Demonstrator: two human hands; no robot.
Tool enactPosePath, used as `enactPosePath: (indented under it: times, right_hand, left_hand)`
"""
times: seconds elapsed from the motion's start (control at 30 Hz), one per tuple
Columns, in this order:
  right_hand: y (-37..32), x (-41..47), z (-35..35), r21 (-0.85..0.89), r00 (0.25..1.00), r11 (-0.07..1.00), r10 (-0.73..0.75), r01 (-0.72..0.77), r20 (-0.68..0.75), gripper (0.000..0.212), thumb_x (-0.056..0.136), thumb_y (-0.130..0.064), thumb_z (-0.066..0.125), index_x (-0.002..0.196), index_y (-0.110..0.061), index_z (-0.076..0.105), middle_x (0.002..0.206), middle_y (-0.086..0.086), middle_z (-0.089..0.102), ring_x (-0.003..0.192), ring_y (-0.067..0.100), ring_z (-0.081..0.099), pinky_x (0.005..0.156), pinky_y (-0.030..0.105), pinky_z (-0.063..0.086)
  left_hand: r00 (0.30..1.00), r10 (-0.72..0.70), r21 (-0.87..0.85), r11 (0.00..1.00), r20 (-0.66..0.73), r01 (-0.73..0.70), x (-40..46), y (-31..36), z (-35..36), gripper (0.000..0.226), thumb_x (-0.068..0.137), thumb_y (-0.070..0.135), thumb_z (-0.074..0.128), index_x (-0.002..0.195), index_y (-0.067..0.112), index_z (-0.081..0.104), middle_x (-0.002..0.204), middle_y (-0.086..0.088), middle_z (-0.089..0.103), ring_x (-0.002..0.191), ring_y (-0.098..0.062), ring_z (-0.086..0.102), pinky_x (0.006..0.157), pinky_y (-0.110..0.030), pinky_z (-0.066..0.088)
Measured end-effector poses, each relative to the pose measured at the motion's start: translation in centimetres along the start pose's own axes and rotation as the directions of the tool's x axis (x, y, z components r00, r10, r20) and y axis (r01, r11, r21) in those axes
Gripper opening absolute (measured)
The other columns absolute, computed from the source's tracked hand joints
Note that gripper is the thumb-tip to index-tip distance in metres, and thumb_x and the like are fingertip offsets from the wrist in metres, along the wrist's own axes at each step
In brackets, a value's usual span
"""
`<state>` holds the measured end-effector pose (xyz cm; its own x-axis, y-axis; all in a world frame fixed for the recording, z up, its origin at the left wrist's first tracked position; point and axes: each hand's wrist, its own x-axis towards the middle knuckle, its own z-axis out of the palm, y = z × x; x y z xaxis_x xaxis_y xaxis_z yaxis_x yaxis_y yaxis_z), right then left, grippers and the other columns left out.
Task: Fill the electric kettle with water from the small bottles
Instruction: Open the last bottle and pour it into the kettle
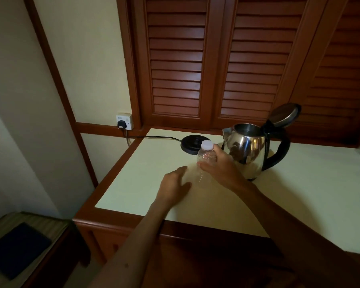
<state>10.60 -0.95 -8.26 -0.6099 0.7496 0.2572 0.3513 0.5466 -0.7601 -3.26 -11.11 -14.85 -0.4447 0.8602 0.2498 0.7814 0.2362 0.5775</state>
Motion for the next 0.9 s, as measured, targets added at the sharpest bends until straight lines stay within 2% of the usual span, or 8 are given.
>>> enactPosePath:
  times: [0.13,0.23,0.3,0.43,0.57,0.67,0.8,0.9]
  right_hand:
    - [2.4,-3.1,-3.2,0.145,1.000,0.989,-0.017,0.018,-0.006,0.060,0.083,-0.025,0.069,0.132,-0.012,0.038,0.115,0.011,0.059,0.098,0.019,0.060,0.080,0.025,0.054]
    - [4.7,-5.1,-6.6,0.120,1.000,0.993,-0.010,0.010,-0.002,0.075,0.084,-0.016,0.071,0.144,-0.018,0.026,0.120,-0.005,0.056,0.099,0.004,0.058,0.073,0.010,0.048]
    - [6.2,-6.5,-8.9,0.089,1.000,0.996,0.011,-0.011,0.002,0.067,0.083,-0.017,0.072,0.137,-0.024,0.032,0.112,-0.013,0.055,0.093,0.000,0.059,0.064,0.006,0.046]
    - [9.8,-9.1,-14.3,0.031,0.996,0.998,0.064,-0.062,-0.068,0.069,0.082,-0.024,0.074,0.138,-0.023,0.034,0.110,-0.012,0.054,0.093,0.008,0.057,0.070,0.011,0.042]
    - [14.7,-11.3,-21.3,-0.003,0.977,0.993,0.119,-0.121,-0.180,0.068,0.080,-0.029,0.076,0.136,-0.021,0.038,0.108,-0.008,0.058,0.091,0.012,0.060,0.073,0.014,0.045]
    - [18.7,-12.6,-26.7,-0.005,0.952,0.979,0.196,-0.202,-0.236,0.067,0.080,-0.029,0.076,0.135,-0.019,0.039,0.114,-0.006,0.057,0.095,0.014,0.058,0.083,0.024,0.048]
    - [24.2,-13.9,-33.3,0.013,0.911,0.960,0.268,-0.278,-0.312,0.064,0.080,-0.029,0.076,0.133,-0.014,0.044,0.123,0.002,0.062,0.098,0.017,0.061,0.086,0.028,0.050]
    - [28.0,-13.9,-37.2,0.004,0.888,0.952,0.288,-0.307,-0.359,0.067,0.078,-0.031,0.077,0.134,-0.014,0.044,0.127,0.004,0.061,0.107,0.022,0.062,0.094,0.038,0.052]
  left_hand:
    - [0.989,0.145,0.185,0.972,0.021,-0.147,-0.3,0.6,1.3,0.032,0.091,0.013,0.053,0.118,0.011,0.070,0.117,-0.006,0.068,0.108,-0.024,0.062,0.091,-0.033,0.051]
    - [0.991,0.135,0.242,0.962,-0.011,-0.128,-0.7,2.0,2.3,0.026,0.089,0.008,0.052,0.105,0.007,0.072,0.111,-0.007,0.068,0.102,-0.025,0.064,0.084,-0.034,0.054]
    - [0.987,0.160,0.215,0.965,-0.017,-0.153,-1.0,4.2,3.6,0.028,0.089,0.008,0.052,0.107,0.009,0.073,0.117,-0.006,0.068,0.107,-0.023,0.064,0.087,-0.033,0.053]
    - [0.967,0.247,0.138,0.958,0.054,-0.252,-1.6,11.5,8.6,0.031,0.088,0.017,0.054,0.112,0.017,0.073,0.122,0.000,0.068,0.111,-0.020,0.062,0.091,-0.032,0.051]
    - [0.951,0.288,0.081,0.951,0.113,-0.298,-0.9,19.3,14.4,0.031,0.089,0.024,0.054,0.114,0.023,0.072,0.124,0.005,0.066,0.113,-0.017,0.061,0.091,-0.032,0.051]
    - [0.920,0.346,0.048,0.932,0.185,-0.360,0.0,25.1,18.6,0.032,0.089,0.025,0.055,0.117,0.025,0.071,0.134,0.004,0.061,0.121,-0.016,0.058,0.098,-0.036,0.050]
    - [0.909,0.377,0.045,0.920,0.180,-0.390,2.7,30.9,23.8,0.032,0.090,0.022,0.056,0.117,0.023,0.072,0.134,0.004,0.062,0.123,-0.013,0.057,0.104,-0.027,0.043]
    - [0.915,0.369,0.058,0.922,0.161,-0.382,5.5,33.9,27.1,0.031,0.089,0.020,0.057,0.115,0.019,0.073,0.129,0.001,0.066,0.120,-0.015,0.060,0.105,-0.025,0.041]
